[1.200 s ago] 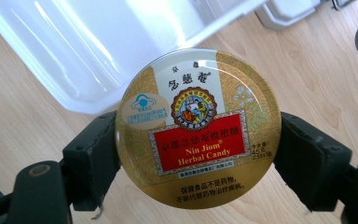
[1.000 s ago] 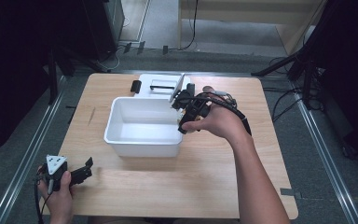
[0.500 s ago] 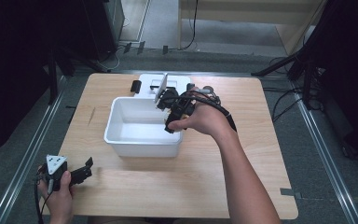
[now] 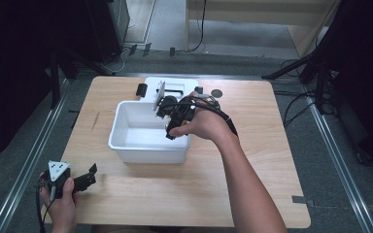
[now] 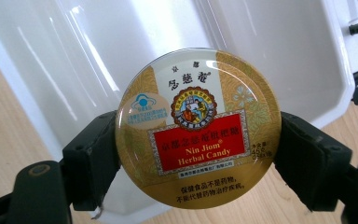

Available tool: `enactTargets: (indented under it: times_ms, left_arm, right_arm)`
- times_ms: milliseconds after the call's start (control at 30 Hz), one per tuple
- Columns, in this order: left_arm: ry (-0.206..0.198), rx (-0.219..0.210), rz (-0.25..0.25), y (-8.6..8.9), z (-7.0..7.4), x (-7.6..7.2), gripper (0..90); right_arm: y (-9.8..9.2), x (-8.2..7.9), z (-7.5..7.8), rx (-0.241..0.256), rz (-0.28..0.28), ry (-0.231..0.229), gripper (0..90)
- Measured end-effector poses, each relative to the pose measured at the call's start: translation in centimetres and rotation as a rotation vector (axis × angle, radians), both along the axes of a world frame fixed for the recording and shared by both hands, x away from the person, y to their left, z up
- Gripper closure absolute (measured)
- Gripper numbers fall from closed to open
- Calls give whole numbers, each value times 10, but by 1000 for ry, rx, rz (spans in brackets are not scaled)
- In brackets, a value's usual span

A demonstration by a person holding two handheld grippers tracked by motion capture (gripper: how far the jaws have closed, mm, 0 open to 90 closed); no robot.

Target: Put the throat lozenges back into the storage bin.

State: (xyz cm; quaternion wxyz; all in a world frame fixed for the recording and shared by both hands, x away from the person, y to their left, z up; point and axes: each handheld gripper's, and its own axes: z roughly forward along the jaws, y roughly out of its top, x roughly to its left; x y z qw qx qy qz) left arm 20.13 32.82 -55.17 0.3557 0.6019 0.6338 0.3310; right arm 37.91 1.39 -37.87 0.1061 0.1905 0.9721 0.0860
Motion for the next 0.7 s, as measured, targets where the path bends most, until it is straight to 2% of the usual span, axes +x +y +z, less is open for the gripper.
enactTargets:
  times_ms: [133, 233, 367, 533, 567, 700]
  left_arm:
    - [-1, -2, 1, 0, 0, 0, 0]
    - [-1, -1, 0, 0, 0, 0, 0]
    - [-2, -1, -1, 0, 0, 0, 0]
    - [-1, 0, -4, 0, 0, 0, 0]
    - [-1, 0, -4, 0, 0, 0, 0]
    - [0, -3, -2, 0, 0, 0, 0]
  right_arm:
    - [0, 2, -8, 8, 44, -10, 203]
    - [-1, 4, -12, 24, 41, 10, 203]
    - [-1, 6, -18, 7, 43, 1, 203]
    - [0, 7, -27, -5, 83, -8, 202]
    - [1, 6, -31, -22, 101, -21, 202]
    - [3, 8, -39, -39, 107, -25, 200]
